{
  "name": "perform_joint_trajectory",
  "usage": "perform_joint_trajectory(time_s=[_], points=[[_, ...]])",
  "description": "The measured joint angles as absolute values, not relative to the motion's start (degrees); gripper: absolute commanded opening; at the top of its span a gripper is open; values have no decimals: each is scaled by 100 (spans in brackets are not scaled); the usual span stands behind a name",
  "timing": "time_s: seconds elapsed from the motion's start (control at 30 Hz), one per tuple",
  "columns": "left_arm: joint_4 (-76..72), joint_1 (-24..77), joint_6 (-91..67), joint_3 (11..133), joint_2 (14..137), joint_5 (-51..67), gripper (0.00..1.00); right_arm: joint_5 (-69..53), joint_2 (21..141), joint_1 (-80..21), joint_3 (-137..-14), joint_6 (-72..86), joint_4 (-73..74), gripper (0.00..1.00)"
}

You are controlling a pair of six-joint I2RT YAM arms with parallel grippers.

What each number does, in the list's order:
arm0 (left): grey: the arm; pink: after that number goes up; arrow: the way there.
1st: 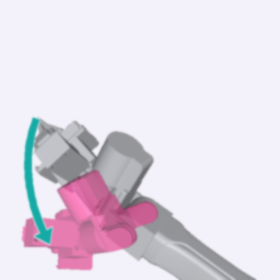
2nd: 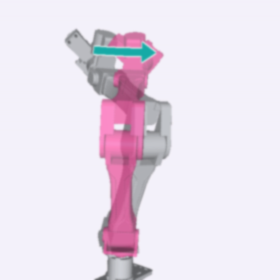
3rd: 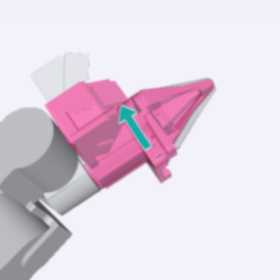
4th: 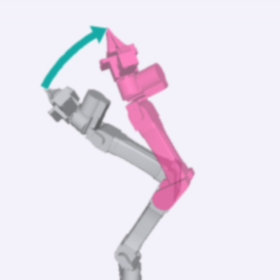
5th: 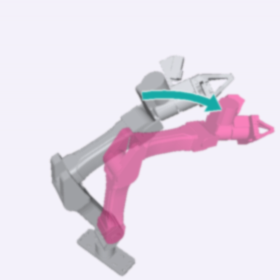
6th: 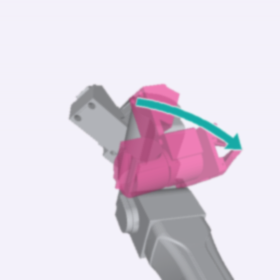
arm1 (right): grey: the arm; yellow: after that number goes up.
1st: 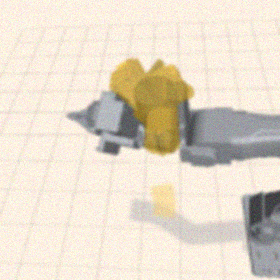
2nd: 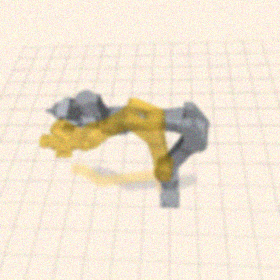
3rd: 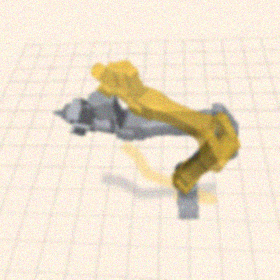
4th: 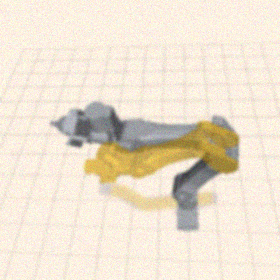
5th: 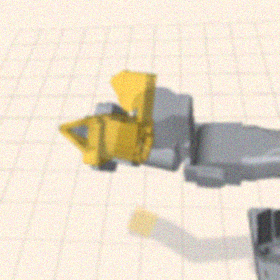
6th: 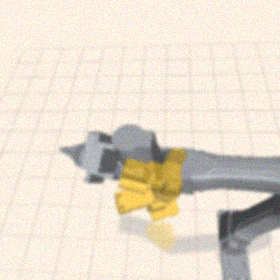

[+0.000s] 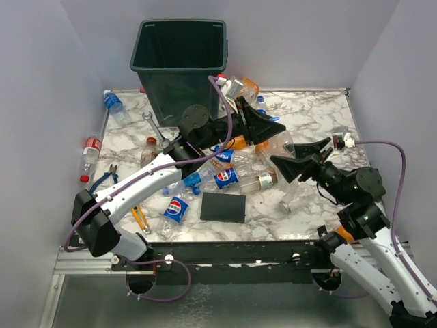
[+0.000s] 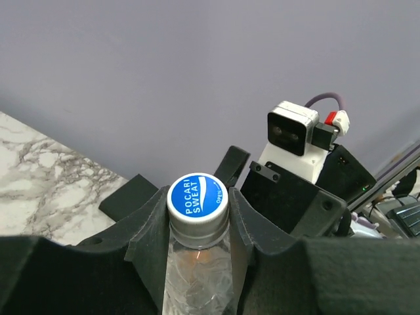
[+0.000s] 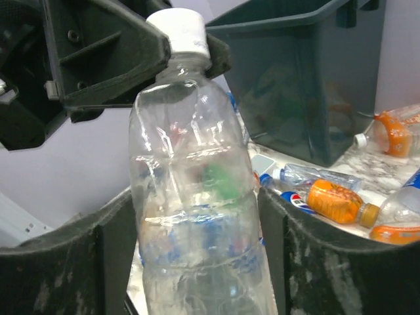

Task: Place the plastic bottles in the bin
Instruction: Place the plastic bottle in the trash bin.

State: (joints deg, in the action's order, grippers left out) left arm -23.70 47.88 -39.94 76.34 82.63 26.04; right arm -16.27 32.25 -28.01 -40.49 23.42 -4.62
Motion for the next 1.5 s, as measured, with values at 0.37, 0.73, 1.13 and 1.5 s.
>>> perform_joint_trajectory(time_s=[0.37, 0.73, 1.13, 1.5], points=[[-1562, 4644, -2386, 8036, 7900, 1151, 0, -1649, 3208, -2801, -4668, 2403, 440, 100], [-1743, 2611, 228, 9443, 8112, -2270, 0, -788, 2589, -2801, -4619, 2567, 740, 100], [-3691, 1575, 1267, 9633, 9662, -2818, 0, -687, 2528, -2801, -3660, 3194, 742, 99], [-3656, 1514, 1391, 9325, 10184, -3039, 57, -366, 2711, -2801, -3719, 3144, 858, 100]])
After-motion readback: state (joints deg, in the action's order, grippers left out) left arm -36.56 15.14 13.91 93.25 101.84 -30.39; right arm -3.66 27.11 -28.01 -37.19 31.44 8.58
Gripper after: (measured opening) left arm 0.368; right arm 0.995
